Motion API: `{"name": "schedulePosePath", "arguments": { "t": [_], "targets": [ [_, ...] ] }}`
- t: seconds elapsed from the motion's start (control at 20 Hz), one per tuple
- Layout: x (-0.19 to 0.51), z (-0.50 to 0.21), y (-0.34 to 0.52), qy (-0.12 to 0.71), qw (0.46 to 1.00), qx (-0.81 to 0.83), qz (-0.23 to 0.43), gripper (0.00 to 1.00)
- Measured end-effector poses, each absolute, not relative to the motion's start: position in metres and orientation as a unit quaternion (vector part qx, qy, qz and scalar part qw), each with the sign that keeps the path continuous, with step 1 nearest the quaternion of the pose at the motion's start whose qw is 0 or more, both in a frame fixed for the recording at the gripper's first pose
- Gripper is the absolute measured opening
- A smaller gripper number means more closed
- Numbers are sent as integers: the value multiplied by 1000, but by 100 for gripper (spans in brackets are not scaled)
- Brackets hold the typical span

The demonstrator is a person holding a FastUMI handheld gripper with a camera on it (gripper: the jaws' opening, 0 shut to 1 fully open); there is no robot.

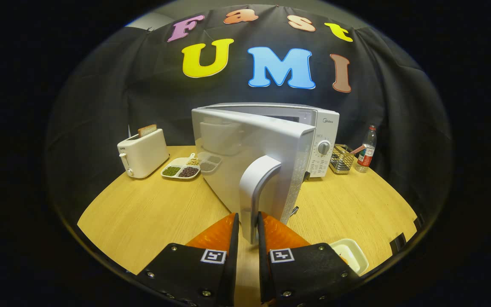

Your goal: Open the microwave, put the food inside, and close the microwave door.

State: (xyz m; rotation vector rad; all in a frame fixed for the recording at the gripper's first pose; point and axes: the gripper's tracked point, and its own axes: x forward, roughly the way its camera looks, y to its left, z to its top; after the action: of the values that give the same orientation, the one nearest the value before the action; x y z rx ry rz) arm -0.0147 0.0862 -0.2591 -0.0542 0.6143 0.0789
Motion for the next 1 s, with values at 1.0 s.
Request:
{"name": "schedulePosePath", "arguments": {
  "t": [1.0],
  "targets": [
    [-76,-267,224,321,927,-62,184,23]
  ]
}}
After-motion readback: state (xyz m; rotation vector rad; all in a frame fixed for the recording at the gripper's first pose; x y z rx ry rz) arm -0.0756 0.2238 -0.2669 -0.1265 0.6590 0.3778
